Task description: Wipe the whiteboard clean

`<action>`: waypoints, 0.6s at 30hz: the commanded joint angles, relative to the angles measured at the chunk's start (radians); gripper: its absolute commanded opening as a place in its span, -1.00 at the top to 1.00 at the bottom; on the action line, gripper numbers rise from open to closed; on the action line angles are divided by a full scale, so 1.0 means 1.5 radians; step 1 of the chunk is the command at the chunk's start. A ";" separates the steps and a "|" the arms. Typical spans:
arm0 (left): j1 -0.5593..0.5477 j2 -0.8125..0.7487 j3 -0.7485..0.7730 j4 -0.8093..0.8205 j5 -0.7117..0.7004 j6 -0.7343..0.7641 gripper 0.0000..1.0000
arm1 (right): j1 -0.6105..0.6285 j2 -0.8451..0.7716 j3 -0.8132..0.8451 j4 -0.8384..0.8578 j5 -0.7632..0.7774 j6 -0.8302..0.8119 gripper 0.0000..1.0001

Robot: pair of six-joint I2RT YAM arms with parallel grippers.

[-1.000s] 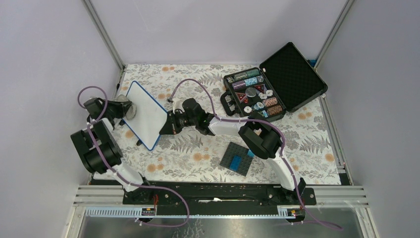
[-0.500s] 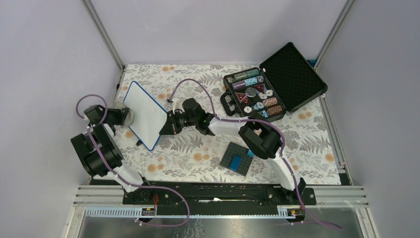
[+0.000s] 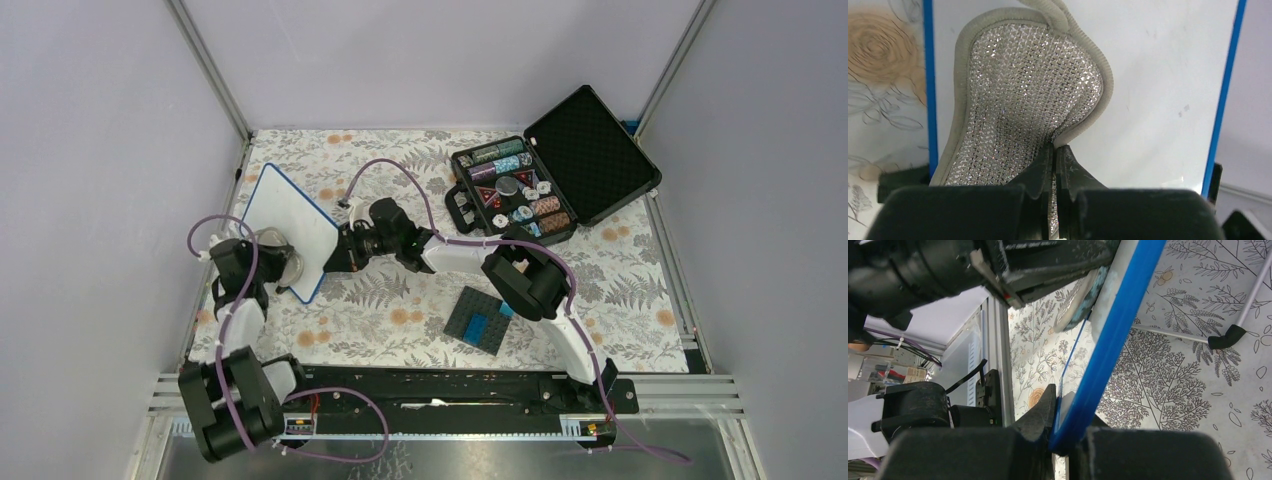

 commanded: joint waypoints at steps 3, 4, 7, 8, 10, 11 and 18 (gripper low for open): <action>-0.159 -0.036 -0.060 -0.157 0.119 -0.019 1.00 | 0.041 -0.039 0.001 0.012 -0.149 -0.006 1.00; -0.178 -0.039 -0.045 -0.153 0.114 0.003 1.00 | 0.041 -0.039 0.000 0.013 -0.150 -0.006 1.00; -0.214 -0.034 0.046 -0.168 0.088 0.088 1.00 | 0.041 -0.040 -0.003 0.018 -0.153 -0.004 1.00; -0.222 -0.021 0.083 -0.175 0.088 0.119 1.00 | 0.042 -0.040 -0.003 0.019 -0.154 -0.003 1.00; -0.233 0.020 0.153 -0.209 0.086 0.165 1.00 | 0.041 -0.040 -0.002 0.020 -0.157 -0.003 1.00; -0.236 0.040 0.181 -0.212 0.090 0.180 1.00 | 0.041 -0.041 -0.002 0.020 -0.158 -0.003 1.00; -0.271 0.174 0.344 -0.253 0.128 0.241 1.00 | 0.038 -0.057 -0.018 0.015 -0.151 -0.018 1.00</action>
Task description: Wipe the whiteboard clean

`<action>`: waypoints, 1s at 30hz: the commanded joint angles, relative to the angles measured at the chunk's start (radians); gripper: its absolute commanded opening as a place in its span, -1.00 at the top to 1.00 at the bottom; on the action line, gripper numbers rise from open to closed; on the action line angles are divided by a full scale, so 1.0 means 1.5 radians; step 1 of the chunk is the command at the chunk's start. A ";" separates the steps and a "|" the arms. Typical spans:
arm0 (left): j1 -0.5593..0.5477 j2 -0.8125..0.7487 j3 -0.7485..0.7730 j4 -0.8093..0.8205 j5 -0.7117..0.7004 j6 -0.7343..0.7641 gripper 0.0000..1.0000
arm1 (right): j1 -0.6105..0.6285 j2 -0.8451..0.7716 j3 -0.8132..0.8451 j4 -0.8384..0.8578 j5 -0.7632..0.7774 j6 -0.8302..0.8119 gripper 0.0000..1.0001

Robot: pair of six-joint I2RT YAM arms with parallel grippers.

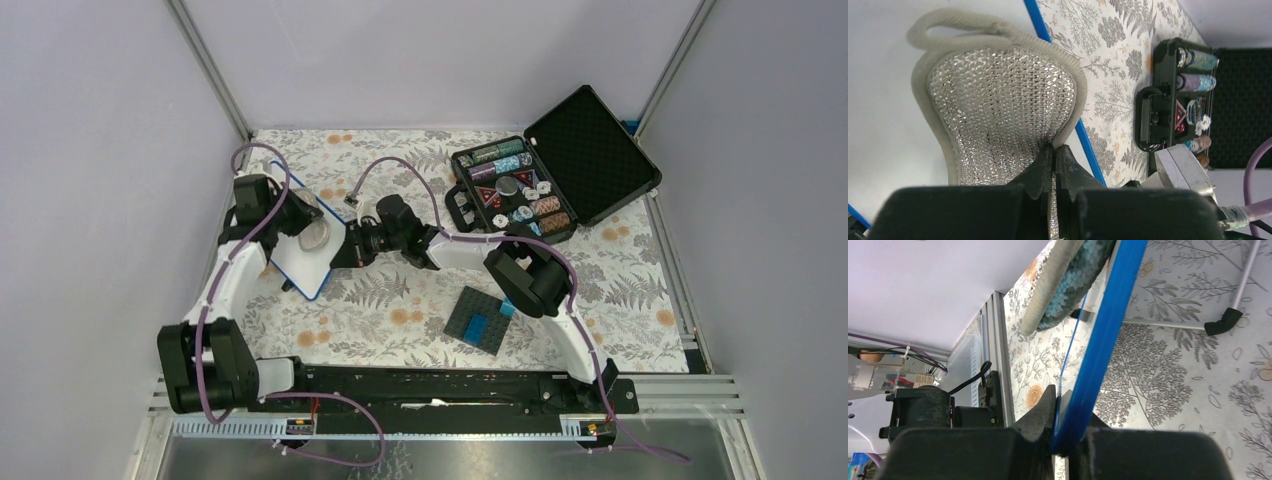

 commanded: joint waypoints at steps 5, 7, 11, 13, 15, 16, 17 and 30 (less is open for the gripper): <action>-0.060 0.040 0.106 -0.127 0.044 0.094 1.00 | 0.058 -0.032 0.017 0.013 -0.139 -0.033 1.00; -0.060 -0.001 0.128 -0.178 -0.044 0.102 1.00 | 0.058 -0.027 0.024 0.014 -0.128 -0.024 1.00; -0.060 -0.081 0.176 -0.262 -0.184 0.110 1.00 | 0.059 -0.023 0.032 0.014 -0.090 -0.003 1.00; -0.060 -0.123 0.189 -0.282 -0.235 0.113 1.00 | 0.059 -0.019 0.036 0.018 -0.077 0.012 1.00; -0.060 -0.160 0.201 -0.298 -0.255 0.117 1.00 | 0.060 -0.015 0.037 0.028 -0.083 0.021 0.87; -0.060 -0.170 0.207 -0.304 -0.262 0.119 1.00 | 0.061 -0.015 0.034 0.028 -0.081 0.020 0.73; -0.060 -0.179 0.215 -0.312 -0.268 0.120 1.00 | 0.061 -0.017 0.030 0.028 -0.077 0.017 0.58; -0.060 -0.232 0.250 -0.339 -0.156 0.130 1.00 | 0.058 -0.117 -0.065 0.015 0.022 -0.051 -0.91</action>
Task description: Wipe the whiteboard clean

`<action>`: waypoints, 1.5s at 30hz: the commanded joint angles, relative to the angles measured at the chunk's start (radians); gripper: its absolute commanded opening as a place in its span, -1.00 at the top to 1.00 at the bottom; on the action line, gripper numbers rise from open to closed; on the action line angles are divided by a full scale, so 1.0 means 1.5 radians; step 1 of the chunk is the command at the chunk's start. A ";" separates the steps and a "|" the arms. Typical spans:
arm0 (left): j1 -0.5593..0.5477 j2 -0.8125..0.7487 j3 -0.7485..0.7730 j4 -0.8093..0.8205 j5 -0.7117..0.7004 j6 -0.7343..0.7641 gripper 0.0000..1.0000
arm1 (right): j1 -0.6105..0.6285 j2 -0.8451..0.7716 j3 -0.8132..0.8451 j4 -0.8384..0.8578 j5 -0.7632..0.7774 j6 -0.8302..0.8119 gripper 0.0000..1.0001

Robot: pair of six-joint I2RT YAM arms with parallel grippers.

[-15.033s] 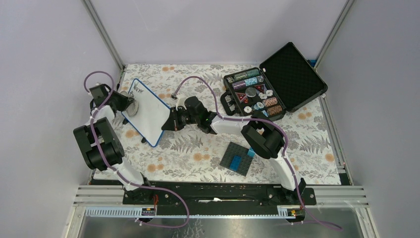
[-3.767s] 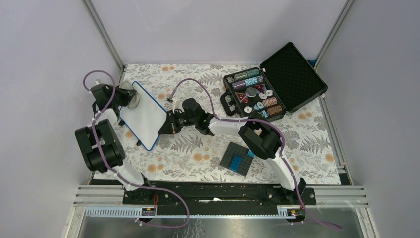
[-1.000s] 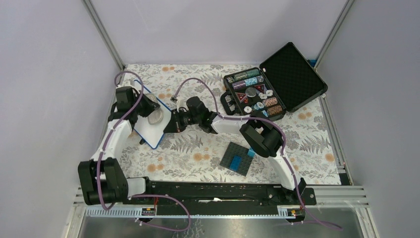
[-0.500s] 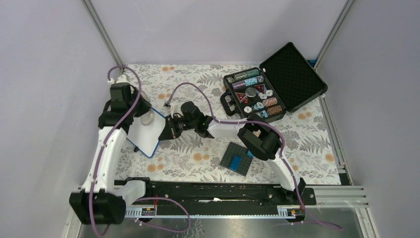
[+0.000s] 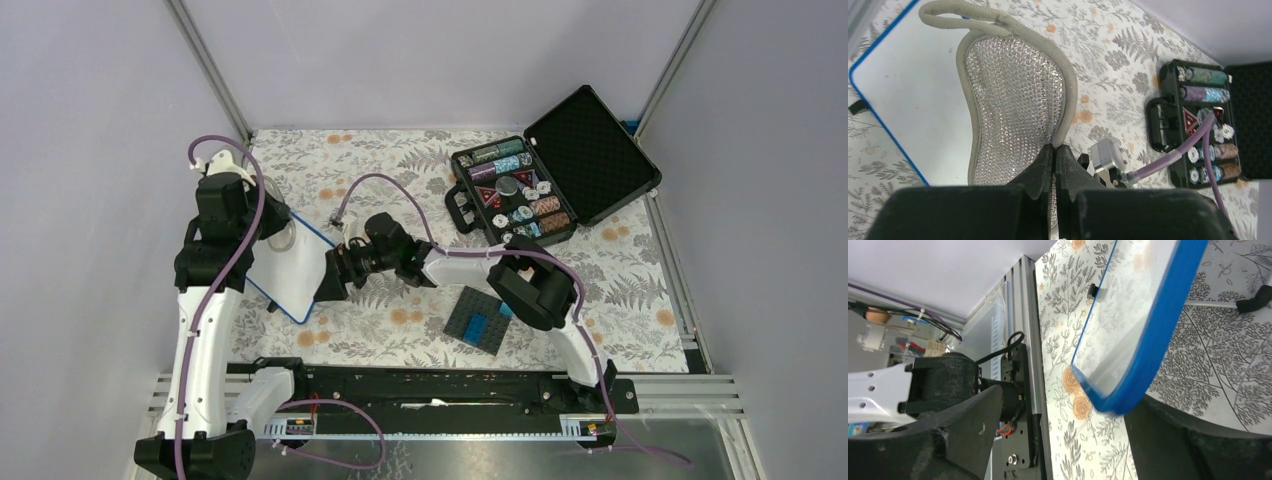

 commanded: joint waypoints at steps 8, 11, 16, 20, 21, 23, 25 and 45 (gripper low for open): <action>-0.065 -0.044 0.004 0.009 0.159 0.008 1.00 | -0.050 -0.265 -0.186 -0.067 0.164 -0.022 -0.99; -0.130 -0.046 -0.029 0.013 0.127 0.000 1.00 | -0.063 -0.413 -0.305 -0.136 0.259 -0.041 -0.99; -0.354 -0.024 -0.116 0.065 -0.030 -0.054 1.00 | -0.065 -0.667 -0.434 -0.337 0.473 -0.093 -0.99; -0.550 0.073 -0.128 0.084 -0.202 -0.075 1.00 | -0.067 -0.846 -0.473 -0.476 0.583 -0.100 -0.99; -0.573 0.107 -0.126 0.083 -0.226 -0.077 1.00 | -0.067 -0.888 -0.477 -0.501 0.601 -0.095 -0.99; -0.595 0.162 -0.130 0.097 -0.213 -0.084 1.00 | -0.067 -0.960 -0.485 -0.539 0.626 -0.082 -0.99; -0.603 0.206 -0.145 0.117 -0.192 -0.099 1.00 | -0.067 -1.025 -0.496 -0.561 0.639 -0.072 -0.99; -0.667 0.088 0.098 0.001 -0.310 -0.015 -0.98 | -0.067 -1.148 -0.238 -0.780 0.708 -0.146 -0.99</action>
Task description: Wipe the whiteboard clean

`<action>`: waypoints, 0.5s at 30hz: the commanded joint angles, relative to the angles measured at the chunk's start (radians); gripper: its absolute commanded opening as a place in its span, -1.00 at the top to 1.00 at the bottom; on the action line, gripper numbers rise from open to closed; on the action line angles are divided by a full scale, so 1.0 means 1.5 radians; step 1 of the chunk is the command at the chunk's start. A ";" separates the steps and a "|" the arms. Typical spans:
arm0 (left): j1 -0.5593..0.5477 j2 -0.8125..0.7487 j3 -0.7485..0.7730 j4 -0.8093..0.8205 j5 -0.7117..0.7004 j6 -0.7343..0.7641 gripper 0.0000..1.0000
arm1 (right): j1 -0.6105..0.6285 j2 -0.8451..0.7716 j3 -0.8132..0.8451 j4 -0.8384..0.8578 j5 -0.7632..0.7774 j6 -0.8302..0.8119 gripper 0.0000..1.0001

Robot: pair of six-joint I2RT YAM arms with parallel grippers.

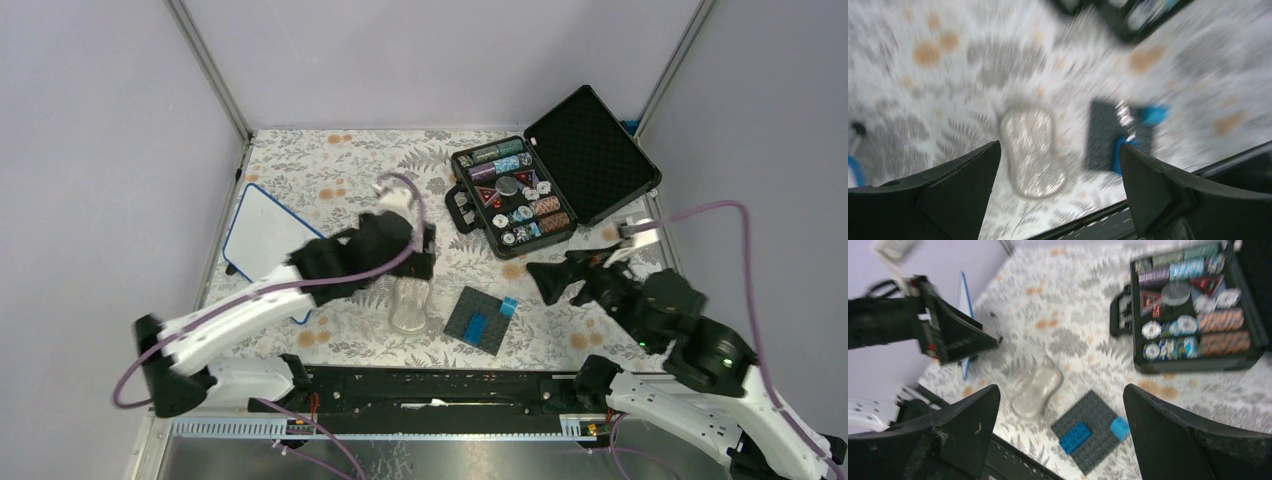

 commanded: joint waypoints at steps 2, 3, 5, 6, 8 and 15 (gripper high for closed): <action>0.001 -0.166 0.184 0.003 -0.086 0.092 -0.98 | 0.000 0.012 0.184 -0.080 0.060 -0.070 -0.99; 0.001 -0.188 0.201 0.016 -0.086 0.104 -0.98 | 0.000 0.014 0.213 -0.087 0.063 -0.079 -0.99; 0.001 -0.229 0.223 0.043 -0.079 0.123 -0.98 | 0.000 0.017 0.265 -0.098 0.068 -0.095 -0.99; 0.001 -0.247 0.234 0.054 -0.075 0.132 -0.98 | 0.000 0.018 0.287 -0.101 0.073 -0.101 -0.99; 0.001 -0.277 0.247 0.069 -0.070 0.140 -0.98 | 0.000 0.018 0.334 -0.105 0.082 -0.112 -0.99; 0.001 -0.366 0.260 0.079 -0.085 0.161 -0.98 | 0.000 0.000 0.397 -0.078 0.091 -0.145 -0.99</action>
